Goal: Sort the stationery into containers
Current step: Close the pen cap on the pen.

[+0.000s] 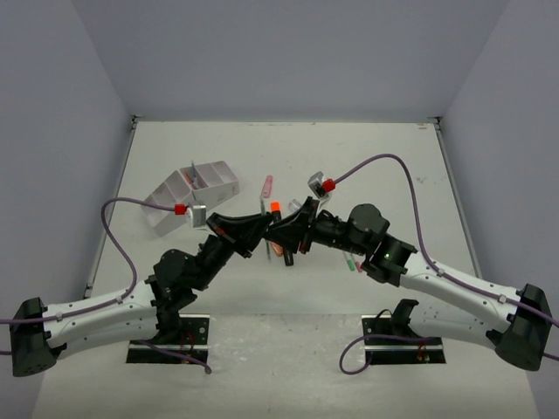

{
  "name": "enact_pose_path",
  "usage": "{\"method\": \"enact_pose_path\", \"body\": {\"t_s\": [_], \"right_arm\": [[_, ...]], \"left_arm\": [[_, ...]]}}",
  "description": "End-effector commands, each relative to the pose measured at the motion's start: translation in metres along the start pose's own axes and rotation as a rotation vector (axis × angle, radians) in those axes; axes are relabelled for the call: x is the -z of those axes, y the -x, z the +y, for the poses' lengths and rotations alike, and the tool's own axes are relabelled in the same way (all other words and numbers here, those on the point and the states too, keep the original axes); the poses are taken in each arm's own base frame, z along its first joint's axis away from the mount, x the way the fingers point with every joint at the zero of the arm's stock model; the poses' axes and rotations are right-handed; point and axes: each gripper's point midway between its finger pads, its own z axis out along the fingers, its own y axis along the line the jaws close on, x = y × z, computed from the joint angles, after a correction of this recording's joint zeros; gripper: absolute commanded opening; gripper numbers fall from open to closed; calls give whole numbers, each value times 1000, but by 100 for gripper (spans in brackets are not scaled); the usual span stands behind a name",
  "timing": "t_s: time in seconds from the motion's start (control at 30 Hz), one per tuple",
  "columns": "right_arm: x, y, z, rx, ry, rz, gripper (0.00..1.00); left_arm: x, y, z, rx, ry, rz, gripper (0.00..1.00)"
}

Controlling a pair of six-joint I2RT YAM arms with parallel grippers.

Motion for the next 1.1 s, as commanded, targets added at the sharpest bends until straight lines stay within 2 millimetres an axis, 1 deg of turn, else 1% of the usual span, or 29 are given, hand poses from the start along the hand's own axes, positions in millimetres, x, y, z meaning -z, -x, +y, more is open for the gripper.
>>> {"method": "enact_pose_path", "body": {"t_s": [0.0, 0.13, 0.17, 0.2, 0.23, 0.27, 0.3, 0.33, 0.37, 0.4, 0.47, 0.5, 0.53, 0.6, 0.67, 0.77, 0.87, 0.97, 1.07], "right_arm": [[-12, 4, 28, 35, 151, 32, 31], [-17, 0, 35, 25, 191, 51, 31], [-18, 0, 36, 26, 198, 52, 29], [-18, 0, 37, 26, 202, 52, 10], [-19, 1, 39, 26, 205, 48, 1], [-18, 2, 39, 30, 208, 46, 0], [-18, 3, 39, 35, 204, 42, 0], [-17, 4, 39, 40, 198, 39, 0], [-16, 4, 37, 51, 188, 39, 0], [-15, 4, 35, 59, 177, 39, 0], [-12, -1, 28, 66, 141, 54, 0], [-11, -3, 26, 70, 128, 61, 0], [-10, -4, 26, 72, 128, 65, 0], [-8, -5, 24, 77, 119, 70, 0], [-7, -6, 21, 80, 101, 72, 0], [-6, -5, 19, 99, 84, 79, 0], [-4, -3, 17, 115, 64, 90, 0], [-2, 0, 16, 130, 46, 90, 0], [-1, 3, 16, 136, 42, 86, 0]], "left_arm": [[1, 22, -23, -24, -88, -40, 0], [1, 29, -30, -25, -112, -52, 0], [1, 29, -30, -30, -110, -52, 0], [1, 28, -30, -32, -111, -49, 0], [0, 28, -30, -34, -109, -46, 0], [-1, 24, -29, -41, -106, -30, 0], [-2, 24, -30, -52, -103, -25, 9], [-4, 25, -30, -65, -99, -23, 20], [-5, 23, -25, -80, -72, -10, 31], [-6, 23, -25, -95, -61, 3, 44], [-17, 36, -26, -142, -5, 9, 64], [-21, 38, -24, -169, 31, 27, 70], [-23, 31, -15, -201, 78, 72, 69], [-27, 39, -21, -220, 90, 80, 66], [-28, 44, -23, -218, 100, 82, 58], [-30, 49, -17, -212, 190, 121, 53], [-28, 47, -12, -221, 246, 180, 47], [-27, 47, -18, -201, 233, 198, 41], [-26, 46, -22, -189, 216, 209, 41]]}}
